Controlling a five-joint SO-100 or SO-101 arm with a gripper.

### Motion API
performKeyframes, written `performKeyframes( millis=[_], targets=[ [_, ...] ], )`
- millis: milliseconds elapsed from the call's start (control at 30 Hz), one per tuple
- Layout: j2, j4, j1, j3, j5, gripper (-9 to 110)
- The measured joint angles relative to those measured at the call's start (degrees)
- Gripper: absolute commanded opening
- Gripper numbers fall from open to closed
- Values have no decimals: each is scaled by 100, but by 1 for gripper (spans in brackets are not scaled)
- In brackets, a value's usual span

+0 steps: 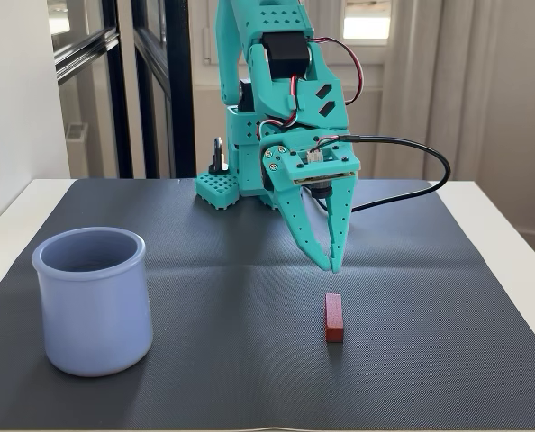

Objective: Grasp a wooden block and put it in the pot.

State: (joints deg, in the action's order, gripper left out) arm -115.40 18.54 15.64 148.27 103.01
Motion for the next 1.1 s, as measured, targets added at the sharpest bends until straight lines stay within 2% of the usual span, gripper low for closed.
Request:
performKeyframes(
  millis=[267, 833, 1100],
  targets=[
    [35, 1063, -62, -870, 70, 0],
    [1450, 1125, -255, -1819, 316, 0],
    [1907, 1125, -255, -2109, 26, 0]
  ],
)
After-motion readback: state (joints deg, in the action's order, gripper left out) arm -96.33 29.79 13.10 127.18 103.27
